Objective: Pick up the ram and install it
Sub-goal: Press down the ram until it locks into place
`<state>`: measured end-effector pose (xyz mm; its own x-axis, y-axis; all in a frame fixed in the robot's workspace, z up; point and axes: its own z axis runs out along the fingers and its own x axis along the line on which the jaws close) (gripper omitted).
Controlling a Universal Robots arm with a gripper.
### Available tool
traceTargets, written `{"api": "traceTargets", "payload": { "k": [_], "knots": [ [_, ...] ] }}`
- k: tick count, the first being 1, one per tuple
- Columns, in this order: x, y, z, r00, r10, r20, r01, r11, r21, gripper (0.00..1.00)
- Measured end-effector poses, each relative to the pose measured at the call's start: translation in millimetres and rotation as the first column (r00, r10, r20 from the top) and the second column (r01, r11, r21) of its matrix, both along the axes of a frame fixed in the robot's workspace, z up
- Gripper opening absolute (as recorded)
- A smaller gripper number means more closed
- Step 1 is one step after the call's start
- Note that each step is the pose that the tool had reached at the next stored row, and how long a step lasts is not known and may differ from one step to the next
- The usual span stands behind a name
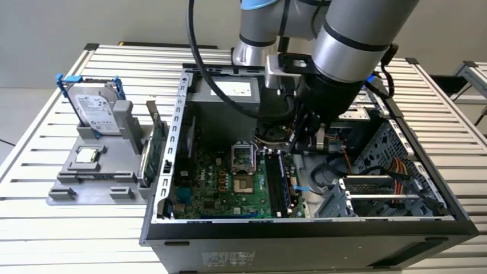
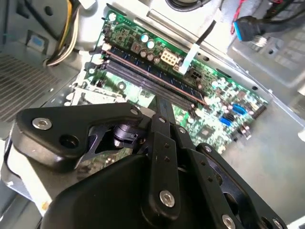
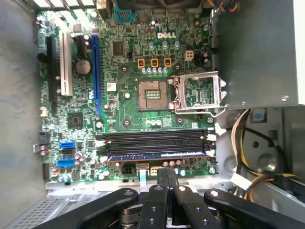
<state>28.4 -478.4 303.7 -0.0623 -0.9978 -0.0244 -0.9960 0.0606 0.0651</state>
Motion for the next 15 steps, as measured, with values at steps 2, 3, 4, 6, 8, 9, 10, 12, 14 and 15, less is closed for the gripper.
{"api": "traceTargets", "payload": {
  "k": [2, 3, 4, 6, 8, 9, 10, 12, 14, 15],
  "knots": [
    [0.0, 0.0, 9.4, 1.0, 0.0, 0.0, 0.0, 1.0, -0.0001, 0.0],
    [0.0, 0.0, 13.6, 1.0, 0.0, 0.0, 0.0, 1.0, 0.0, 0.0],
    [0.0, 0.0, 18.3, 1.0, 0.0, 0.0, 0.0, 1.0, -0.0001, 0.0],
    [0.0, 0.0, 27.0, 1.0, 0.0, 0.0, 0.0, 1.0, -0.0002, 0.0],
    [0.0, 0.0, 30.9, 1.0, 0.0, 0.0, 0.0, 1.0, -0.0001, 0.0],
    [0.0, 0.0, 31.0, 1.0, 0.0, 0.0, 0.0, 1.0, 0.0, 0.0],
    [0.0, 0.0, 31.0, 1.0, 0.0, 0.0, 0.0, 1.0, 0.0001, 0.0],
    [0.0, 0.0, 31.3, 1.0, 0.0, -0.0001, 0.0, 1.0, -0.0001, 0.0],
    [0.0, 0.0, 31.5, 1.0, 0.0, -0.0001, 0.0, 1.0, -0.0002, 0.0],
    [0.0, 0.0, 31.6, 1.0, 0.0, 0.0, 0.0, 1.0, -0.0002, 0.0]
  ]
}}
